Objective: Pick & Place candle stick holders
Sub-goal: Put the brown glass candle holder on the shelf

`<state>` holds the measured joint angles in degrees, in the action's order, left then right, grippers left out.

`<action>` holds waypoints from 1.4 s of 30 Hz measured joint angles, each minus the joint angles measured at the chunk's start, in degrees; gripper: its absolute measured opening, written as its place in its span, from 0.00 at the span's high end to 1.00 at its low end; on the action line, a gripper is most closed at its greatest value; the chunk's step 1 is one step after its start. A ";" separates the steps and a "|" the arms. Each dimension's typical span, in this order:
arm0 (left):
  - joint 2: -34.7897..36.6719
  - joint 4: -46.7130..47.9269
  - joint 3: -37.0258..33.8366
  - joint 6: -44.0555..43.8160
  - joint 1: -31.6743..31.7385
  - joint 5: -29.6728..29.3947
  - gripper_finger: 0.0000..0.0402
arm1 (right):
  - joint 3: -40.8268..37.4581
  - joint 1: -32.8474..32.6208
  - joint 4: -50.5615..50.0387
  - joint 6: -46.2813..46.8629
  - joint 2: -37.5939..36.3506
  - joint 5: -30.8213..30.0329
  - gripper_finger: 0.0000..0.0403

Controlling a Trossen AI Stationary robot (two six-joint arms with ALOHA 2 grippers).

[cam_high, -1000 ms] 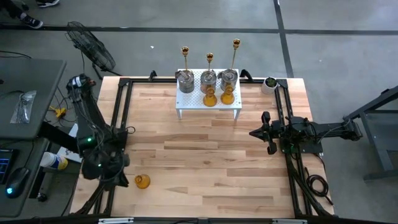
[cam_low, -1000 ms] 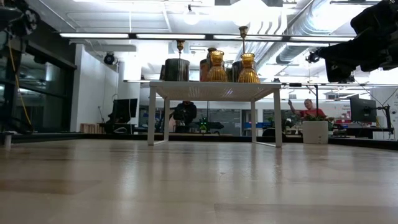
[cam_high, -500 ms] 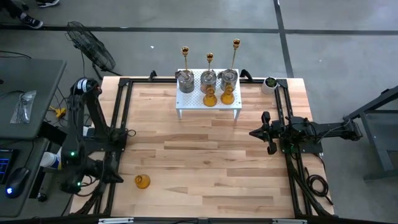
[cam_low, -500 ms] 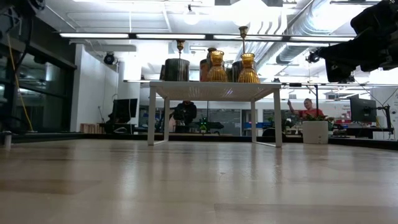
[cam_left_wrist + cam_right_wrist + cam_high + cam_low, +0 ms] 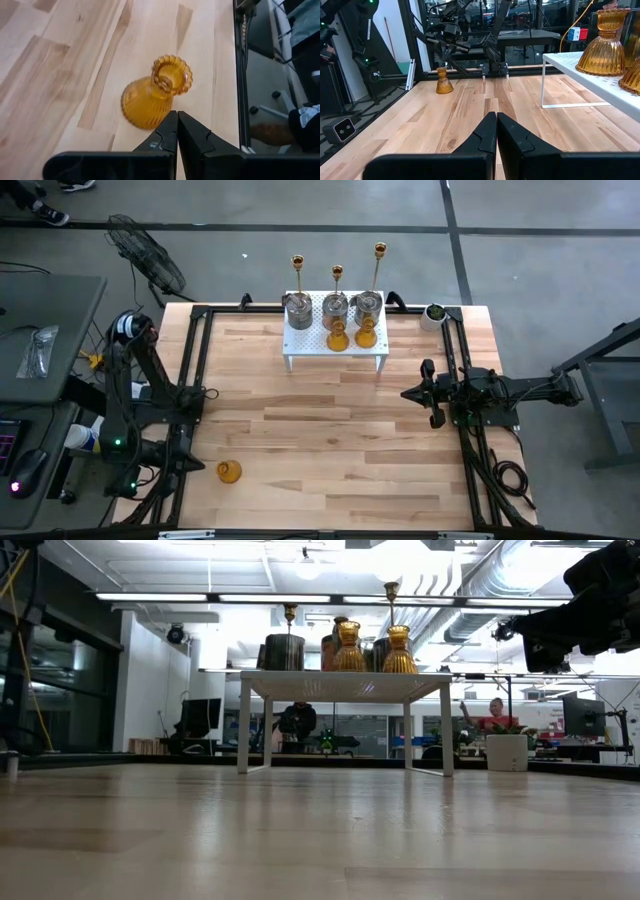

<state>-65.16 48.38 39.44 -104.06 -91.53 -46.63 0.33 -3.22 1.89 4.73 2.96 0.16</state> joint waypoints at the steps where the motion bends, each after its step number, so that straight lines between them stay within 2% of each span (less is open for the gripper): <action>1: -0.11 -0.28 0.00 -0.05 0.00 0.46 0.99 | 0.01 0.00 0.00 -0.01 0.00 0.00 0.99; 6: -0.36 -0.80 0.00 -0.12 0.00 2.64 0.99 | 0.00 0.01 0.01 0.01 -0.01 0.00 0.99; 13: -0.36 -0.95 0.00 0.76 0.00 2.25 0.97 | 0.01 0.02 0.00 0.01 0.00 0.00 0.99; 16: -0.36 -1.31 0.00 0.77 0.00 2.25 0.89 | 0.00 0.00 0.00 0.01 0.00 0.00 0.99; 20: -1.39 -2.42 0.00 0.80 0.02 2.16 0.73 | -0.01 0.01 0.00 0.01 -0.02 0.00 0.99; 24: -5.15 -4.15 0.00 0.80 0.04 2.10 0.58 | 0.00 0.00 0.00 0.00 0.00 0.00 0.99; 27: -8.10 -4.29 0.00 -0.59 0.01 2.04 0.51 | -0.01 0.01 0.00 0.01 0.00 -0.01 0.99; 31: -10.42 -4.42 0.03 -2.99 0.00 -0.30 0.49 | 0.01 0.00 0.00 0.01 -0.02 0.00 0.99; 35: -11.59 -3.93 0.00 -1.01 0.21 -4.31 0.49 | 0.01 0.00 0.00 -0.01 0.00 -0.01 0.99; 40: -11.80 -5.37 -0.70 2.13 1.79 -2.73 0.49 | 0.01 0.02 0.00 0.00 0.00 0.00 0.99; 42: -12.11 -5.29 -0.76 2.25 1.84 -3.79 0.49 | 0.00 0.00 0.00 -0.01 0.00 0.00 0.99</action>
<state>-77.27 43.09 38.68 -101.81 -89.69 -50.42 0.33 -3.22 1.89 4.71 2.96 0.16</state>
